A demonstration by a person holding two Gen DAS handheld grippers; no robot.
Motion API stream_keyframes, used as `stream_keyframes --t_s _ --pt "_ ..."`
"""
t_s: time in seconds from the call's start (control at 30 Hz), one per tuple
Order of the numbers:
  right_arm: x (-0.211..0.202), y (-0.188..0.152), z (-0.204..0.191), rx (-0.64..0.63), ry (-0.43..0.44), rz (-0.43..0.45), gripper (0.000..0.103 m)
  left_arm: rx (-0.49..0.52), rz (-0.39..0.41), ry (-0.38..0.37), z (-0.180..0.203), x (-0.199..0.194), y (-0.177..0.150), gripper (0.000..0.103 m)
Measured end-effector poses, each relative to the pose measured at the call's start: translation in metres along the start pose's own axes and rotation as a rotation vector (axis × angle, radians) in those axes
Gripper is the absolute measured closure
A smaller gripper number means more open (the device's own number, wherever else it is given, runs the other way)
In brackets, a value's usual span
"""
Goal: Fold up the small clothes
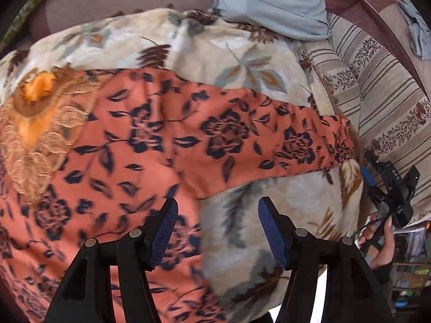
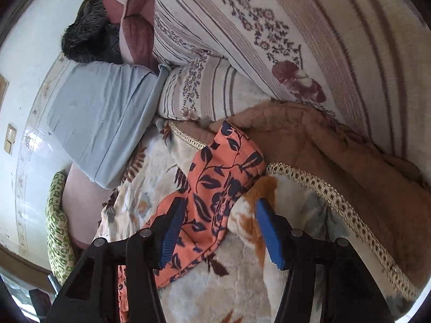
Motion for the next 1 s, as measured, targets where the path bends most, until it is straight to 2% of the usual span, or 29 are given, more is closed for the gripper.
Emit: stream_keyframes --t_s 0.07,0.17,0.23,0.3,0.37,0.4,0.43,0.53,0.63,0.8,0.93,1.0 --pt "0.017 0.001 0.002 -0.009 -0.022 -0.002 0.046 -0.02 -0.053 -0.033 0.015 0.034 -0.001 0.041" --pt "0.038 0.006 0.013 -0.003 -0.092 -0.02 0.048 -0.03 -0.09 -0.022 0.017 0.074 -0.001 0.043" --pt "0.042 0.009 0.023 0.056 -0.073 0.006 0.048 -0.076 -0.078 -0.018 0.009 0.092 0.007 0.043" --pt "0.052 0.007 0.025 0.087 -0.039 -0.01 0.046 -0.144 -0.075 -0.017 -0.002 0.106 0.014 0.042" --pt "0.054 0.008 0.018 0.024 -0.027 0.009 0.049 -0.188 -0.088 -0.003 -0.008 0.12 0.016 0.043" --pt "0.055 0.008 0.013 -0.019 -0.038 0.006 0.066 -0.187 -0.094 0.003 -0.009 0.122 0.016 0.043" --pt "0.052 0.009 0.008 -0.057 -0.053 0.011 0.091 -0.179 -0.097 -0.001 -0.007 0.12 0.017 0.043" --pt "0.027 0.011 -0.013 -0.139 -0.04 0.1 0.09 -0.17 -0.092 -0.093 -0.003 0.094 0.016 0.043" --pt "0.003 0.005 -0.046 -0.234 -0.018 0.15 0.09 -0.148 -0.024 -0.108 -0.021 0.058 0.017 0.042" --pt "-0.013 -0.032 -0.123 -0.347 0.099 0.121 0.09 -0.212 0.061 -0.036 -0.094 0.012 0.013 0.042" --pt "-0.021 -0.086 -0.2 -0.384 0.24 0.07 0.09 -0.304 0.091 -0.005 -0.169 -0.018 -0.006 0.042" --pt "-0.023 -0.122 -0.243 -0.409 0.305 0.034 0.09 -0.314 0.126 0.024 -0.2 -0.054 -0.022 0.042"
Point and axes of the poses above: each gripper's, at about its wrist camera, not at the fingertips, and x roughly the way its jaws point, z to its right, y to its top, the point moved 3 cm from there along x, roughly the way its jaws point, and after that the axes turned 11 degrees about z, right-handed, at the moved point
